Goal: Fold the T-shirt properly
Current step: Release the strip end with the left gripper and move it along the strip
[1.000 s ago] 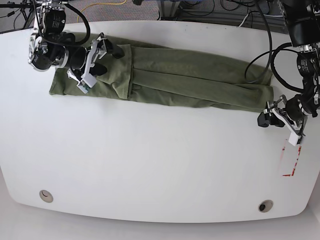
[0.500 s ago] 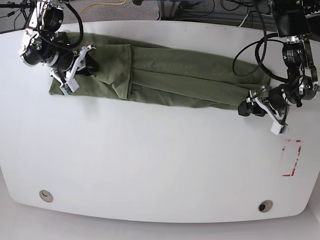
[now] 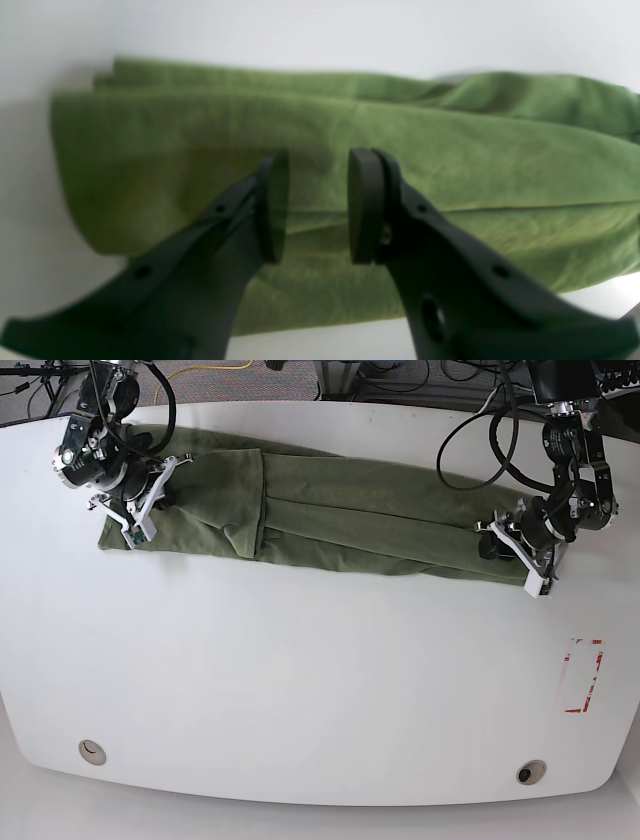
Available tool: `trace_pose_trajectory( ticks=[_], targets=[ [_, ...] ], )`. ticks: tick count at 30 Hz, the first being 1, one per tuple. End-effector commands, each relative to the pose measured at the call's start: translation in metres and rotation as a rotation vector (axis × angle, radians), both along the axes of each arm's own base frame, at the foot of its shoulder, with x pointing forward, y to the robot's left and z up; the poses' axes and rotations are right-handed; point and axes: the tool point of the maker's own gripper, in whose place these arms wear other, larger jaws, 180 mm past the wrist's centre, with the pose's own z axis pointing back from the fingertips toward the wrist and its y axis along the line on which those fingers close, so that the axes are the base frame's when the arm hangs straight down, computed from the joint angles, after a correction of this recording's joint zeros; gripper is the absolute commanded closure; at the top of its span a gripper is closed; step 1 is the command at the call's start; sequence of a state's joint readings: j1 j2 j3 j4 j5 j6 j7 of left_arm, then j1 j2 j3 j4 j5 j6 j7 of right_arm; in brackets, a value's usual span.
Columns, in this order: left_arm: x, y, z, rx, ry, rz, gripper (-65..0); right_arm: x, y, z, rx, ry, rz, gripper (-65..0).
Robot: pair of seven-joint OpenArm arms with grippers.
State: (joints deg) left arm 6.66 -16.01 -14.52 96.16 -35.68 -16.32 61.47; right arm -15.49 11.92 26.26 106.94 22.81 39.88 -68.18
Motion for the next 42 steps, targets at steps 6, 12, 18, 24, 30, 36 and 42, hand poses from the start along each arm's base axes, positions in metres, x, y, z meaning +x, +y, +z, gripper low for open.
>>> trace_pose_trajectory(
  ticks=[6,12,18,24,30,36,42],
  targets=[
    [-0.003,0.003,0.001,0.027,-0.011,-0.002,-17.4,0.017,-0.02,-0.032,-0.033,0.036,0.001,-3.3],
    [-0.003,0.002,0.0,0.029,-0.009,-0.006,-17.4,0.033,-0.023,-0.051,0.002,0.032,-0.006,-3.3],
    [-0.006,0.005,-0.01,0.023,0.024,0.003,-17.9,0.052,-0.028,-0.053,0.015,0.012,-0.007,-3.3],
    [-0.011,0.009,-0.023,0.009,0.067,0.021,-23.6,0.074,-0.029,-0.045,0.024,-0.023,-0.017,-3.3],
    [0.001,-0.003,0.002,-0.021,-0.015,-0.005,-24.7,0.084,-0.03,-0.038,0.02,-0.044,-0.014,-3.3],
    [0.012,-0.014,0.043,-0.154,-0.113,-0.036,-25.0,0.089,-0.029,-0.032,0.013,-0.066,-0.007,-3.3],
    [0.018,0.005,0.067,-0.311,-0.151,0.038,-36.5,0.091,-0.026,-0.025,0.007,-0.087,0.004,-3.3]
  ],
)
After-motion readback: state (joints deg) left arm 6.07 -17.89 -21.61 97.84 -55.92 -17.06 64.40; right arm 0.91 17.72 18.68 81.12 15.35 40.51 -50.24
